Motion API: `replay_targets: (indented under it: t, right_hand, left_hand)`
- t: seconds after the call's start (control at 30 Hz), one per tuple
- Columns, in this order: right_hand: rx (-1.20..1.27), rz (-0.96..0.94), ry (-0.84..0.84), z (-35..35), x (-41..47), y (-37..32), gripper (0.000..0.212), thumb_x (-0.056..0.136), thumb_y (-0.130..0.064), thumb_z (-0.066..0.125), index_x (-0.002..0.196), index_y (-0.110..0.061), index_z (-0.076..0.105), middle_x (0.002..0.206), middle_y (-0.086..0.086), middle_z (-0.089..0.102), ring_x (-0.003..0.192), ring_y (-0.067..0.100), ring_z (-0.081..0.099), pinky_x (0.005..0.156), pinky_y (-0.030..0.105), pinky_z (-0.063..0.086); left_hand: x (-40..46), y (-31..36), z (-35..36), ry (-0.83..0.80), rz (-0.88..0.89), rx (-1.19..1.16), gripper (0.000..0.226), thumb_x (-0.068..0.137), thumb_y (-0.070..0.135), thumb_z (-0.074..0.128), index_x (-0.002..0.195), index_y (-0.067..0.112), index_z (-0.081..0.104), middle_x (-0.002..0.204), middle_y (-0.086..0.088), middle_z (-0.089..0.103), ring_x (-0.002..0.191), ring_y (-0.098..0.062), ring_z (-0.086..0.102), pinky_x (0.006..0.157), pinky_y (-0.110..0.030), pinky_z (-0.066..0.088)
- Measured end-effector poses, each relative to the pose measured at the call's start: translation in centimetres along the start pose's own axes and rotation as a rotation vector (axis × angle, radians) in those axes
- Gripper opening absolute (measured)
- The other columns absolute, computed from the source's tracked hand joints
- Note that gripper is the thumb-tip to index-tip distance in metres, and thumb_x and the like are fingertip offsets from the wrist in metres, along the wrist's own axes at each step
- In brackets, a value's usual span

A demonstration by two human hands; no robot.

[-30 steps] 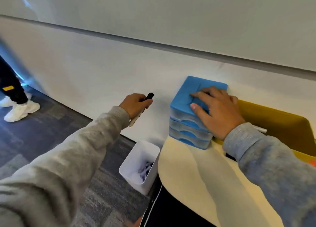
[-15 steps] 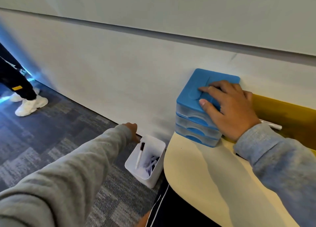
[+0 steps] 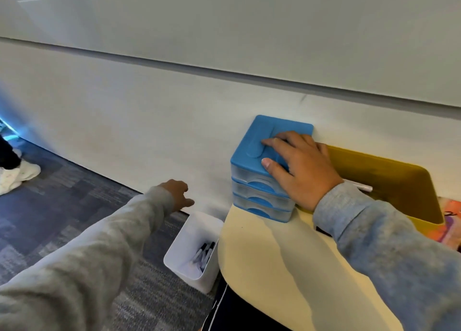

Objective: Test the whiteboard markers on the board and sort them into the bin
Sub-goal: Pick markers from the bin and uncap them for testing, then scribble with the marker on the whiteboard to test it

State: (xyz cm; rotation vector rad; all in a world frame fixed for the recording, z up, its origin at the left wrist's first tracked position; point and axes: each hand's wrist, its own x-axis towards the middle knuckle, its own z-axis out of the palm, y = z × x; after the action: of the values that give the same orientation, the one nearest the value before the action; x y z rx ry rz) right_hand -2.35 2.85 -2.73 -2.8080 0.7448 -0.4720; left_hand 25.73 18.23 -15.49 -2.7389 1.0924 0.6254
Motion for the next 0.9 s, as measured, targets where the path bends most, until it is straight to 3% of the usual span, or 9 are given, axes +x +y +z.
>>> replay_targets:
  t: [0.13,0.23,0.33,0.43,0.53,0.6,0.67,0.73,0.9]
  right_hand:
    - [0.125,-0.058,0.061,-1.5,-1.0,1.7,0.052,0.096,-0.054,0.036,0.141,-0.031,0.051,0.134,-0.009,0.049,0.125,0.016,0.042,0.101,0.04,0.035]
    - [0.215,-0.032,0.164,-3.2,-2.5,5.2,0.04,0.097,-0.046,0.045,0.127,-0.024,0.061,0.115,-0.007,0.056,0.107,0.016,0.052,0.091,0.034,0.043]
    - [0.181,0.11,0.1,-5.0,-4.1,9.6,0.019,0.099,-0.032,0.058,0.108,-0.019,0.069,0.097,-0.002,0.063,0.09,0.017,0.058,0.08,0.033,0.048]
    - [0.014,0.283,-0.155,-5.7,-5.4,13.5,0.014,0.098,-0.03,0.061,0.103,-0.023,0.072,0.099,-0.001,0.067,0.091,0.02,0.061,0.076,0.028,0.044]
    - [-0.098,0.342,-0.274,-4.6,-5.4,15.6,0.021,0.097,-0.034,0.06,0.115,-0.028,0.071,0.114,-0.002,0.07,0.104,0.024,0.064,0.091,0.034,0.052]
    - [-0.115,0.366,-0.338,-3.3,-4.7,16.3,0.027,0.098,-0.034,0.059,0.122,-0.027,0.068,0.12,0.0,0.069,0.107,0.026,0.064,0.093,0.037,0.052]
    - [-0.141,0.377,-0.436,-2.2,-3.7,16.4,0.025,0.097,-0.029,0.059,0.121,-0.023,0.066,0.116,0.004,0.068,0.105,0.028,0.065,0.084,0.034,0.051]
    - [-0.195,0.375,-0.515,-1.6,-3.1,16.2,0.025,0.098,-0.024,0.059,0.121,-0.018,0.065,0.117,0.007,0.067,0.107,0.03,0.065,0.081,0.034,0.049]
    - [-0.218,0.366,-0.593,-1.4,-2.8,15.9,0.03,0.104,-0.027,0.049,0.122,-0.008,0.063,0.12,0.012,0.065,0.108,0.031,0.063,0.092,0.042,0.052]
  left_hand:
    - [-1.5,3.6,-4.6,0.319,0.171,-0.229,0.015,0.091,0.044,0.059,0.092,0.028,0.062,0.1,0.002,0.069,0.088,-0.022,0.064,0.082,-0.036,0.054]
    - [-5.0,8.4,-9.0,0.602,0.375,-0.424,0.017,0.095,0.038,0.058,0.084,0.024,0.059,0.081,0.005,0.065,0.073,-0.02,0.061,0.069,-0.032,0.051]
    - [-9.7,12.9,-12.0,0.782,0.635,-0.57,0.018,0.097,0.031,0.057,0.082,0.023,0.057,0.072,0.007,0.06,0.066,-0.012,0.054,0.061,-0.022,0.045]
    - [-13.2,17.7,-12.3,0.71,0.903,-0.579,0.017,0.097,0.026,0.057,0.081,0.023,0.057,0.069,0.008,0.058,0.067,-0.01,0.054,0.061,-0.017,0.042]
    - [-13.0,22.4,-11.2,0.513,1.043,-0.377,0.015,0.096,0.039,0.053,0.089,0.026,0.058,0.084,0.011,0.06,0.079,-0.007,0.057,0.072,-0.033,0.051]
    - [-12.0,24.6,-10.8,0.388,1.036,-0.246,0.016,0.096,0.041,0.053,0.094,0.026,0.059,0.09,0.01,0.061,0.085,-0.009,0.059,0.077,-0.04,0.053]
    - [-11.3,25.8,-10.4,0.315,1.013,-0.149,0.013,0.097,0.038,0.055,0.097,0.025,0.06,0.095,0.008,0.062,0.089,-0.011,0.059,0.082,-0.042,0.053]
    - [-11.1,26.4,-9.9,0.294,1.003,-0.095,0.013,0.098,0.037,0.055,0.1,0.026,0.061,0.099,0.009,0.062,0.092,-0.011,0.059,0.084,-0.04,0.053]
    - [-11.1,26.6,-9.6,0.308,1.012,-0.101,0.014,0.099,0.038,0.053,0.107,0.029,0.059,0.105,0.013,0.059,0.098,-0.006,0.056,0.089,-0.034,0.052]
